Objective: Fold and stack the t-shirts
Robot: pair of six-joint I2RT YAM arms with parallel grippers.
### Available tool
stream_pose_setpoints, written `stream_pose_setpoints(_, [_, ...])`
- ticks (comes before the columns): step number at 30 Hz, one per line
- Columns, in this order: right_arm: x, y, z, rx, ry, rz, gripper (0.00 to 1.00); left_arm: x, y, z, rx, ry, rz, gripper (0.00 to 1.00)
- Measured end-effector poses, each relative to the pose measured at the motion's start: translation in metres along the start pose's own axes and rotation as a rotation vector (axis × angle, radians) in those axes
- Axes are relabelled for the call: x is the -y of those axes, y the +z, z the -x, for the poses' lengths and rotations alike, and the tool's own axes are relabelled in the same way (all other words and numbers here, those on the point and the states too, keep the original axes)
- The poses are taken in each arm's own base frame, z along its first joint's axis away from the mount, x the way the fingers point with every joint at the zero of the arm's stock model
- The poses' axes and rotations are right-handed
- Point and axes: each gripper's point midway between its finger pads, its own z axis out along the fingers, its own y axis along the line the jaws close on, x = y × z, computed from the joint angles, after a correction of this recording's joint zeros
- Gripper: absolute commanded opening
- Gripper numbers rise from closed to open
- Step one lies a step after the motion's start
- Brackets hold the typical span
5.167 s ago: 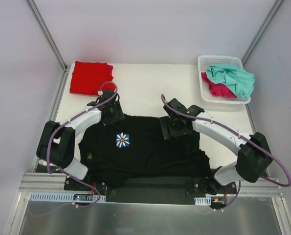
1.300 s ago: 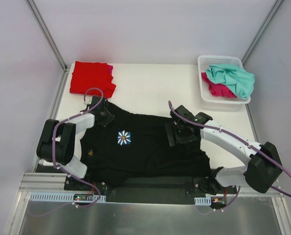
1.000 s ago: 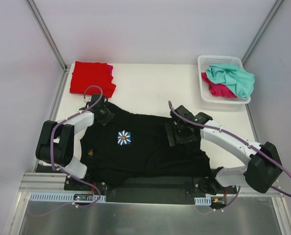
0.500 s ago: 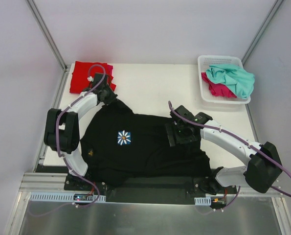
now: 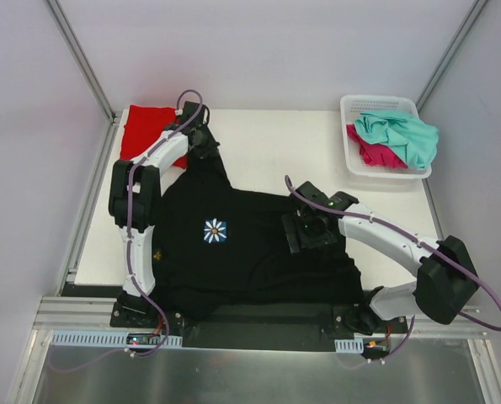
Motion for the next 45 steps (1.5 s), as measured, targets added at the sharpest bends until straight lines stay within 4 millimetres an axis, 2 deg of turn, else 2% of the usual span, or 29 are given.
stream_pose_setpoints(7, [-0.005,0.001,0.001,-0.004,0.0,0.021,0.82,0.025,0.024,-0.004,-0.045,0.043,-0.049,0.0])
stream_pose_setpoints(9, [-0.005,0.001,0.001,-0.003,0.0,0.025,0.82,0.025,0.031,-0.009,-0.066,0.049,-0.051,0.29])
stream_pose_setpoints(15, [-0.006,0.001,0.001,-0.003,0.0,0.027,0.82,0.016,0.047,-0.024,-0.118,0.06,-0.032,0.65])
stream_pose_setpoints(17, [-0.006,0.001,0.001,-0.003,0.0,0.027,0.82,0.014,0.051,-0.026,-0.13,0.064,-0.022,0.68])
stream_pose_setpoints(18, [-0.006,0.001,0.001,-0.002,0.0,0.027,0.82,0.014,0.053,-0.026,-0.132,0.066,-0.019,0.75])
stream_pose_setpoints(24, [-0.007,0.002,0.007,0.017,0.007,0.035,0.83,0.011,0.049,-0.027,-0.127,0.072,-0.007,0.8])
stream_pose_setpoints(27, [-0.005,0.002,0.016,0.019,0.044,0.057,0.83,-0.006,0.028,-0.044,-0.151,0.068,0.033,0.83])
stream_pose_setpoints(28, [-0.003,0.003,0.023,0.022,0.063,0.061,0.82,-0.014,0.017,-0.051,-0.164,0.066,0.057,0.98])
stream_pose_setpoints(30, [0.001,0.004,0.042,0.028,0.098,0.067,0.82,-0.024,-0.009,-0.06,-0.156,0.081,0.084,0.99])
stream_pose_setpoints(32, [0.004,0.008,0.062,0.039,0.12,0.071,0.82,-0.026,-0.036,-0.062,-0.137,0.103,0.095,0.99])
stream_pose_setpoints(34, [0.005,0.017,0.083,0.046,0.126,0.075,0.81,-0.016,-0.066,-0.053,-0.084,0.141,0.075,0.99])
stream_pose_setpoints(37, [0.007,0.031,0.096,0.029,0.122,0.073,0.8,0.004,-0.101,-0.037,0.0,0.183,0.02,0.99])
stream_pose_setpoints(39, [0.008,0.043,0.1,-0.002,0.129,0.087,0.8,0.015,-0.124,-0.035,0.041,0.197,-0.02,0.99])
stream_pose_setpoints(41, [0.014,0.054,0.105,-0.03,0.156,0.105,0.79,0.014,-0.141,-0.049,0.053,0.205,-0.029,0.99])
stream_pose_setpoints(45, [0.039,0.075,0.124,-0.056,0.242,0.125,0.79,0.003,-0.158,-0.101,-0.017,0.234,-0.031,0.99])
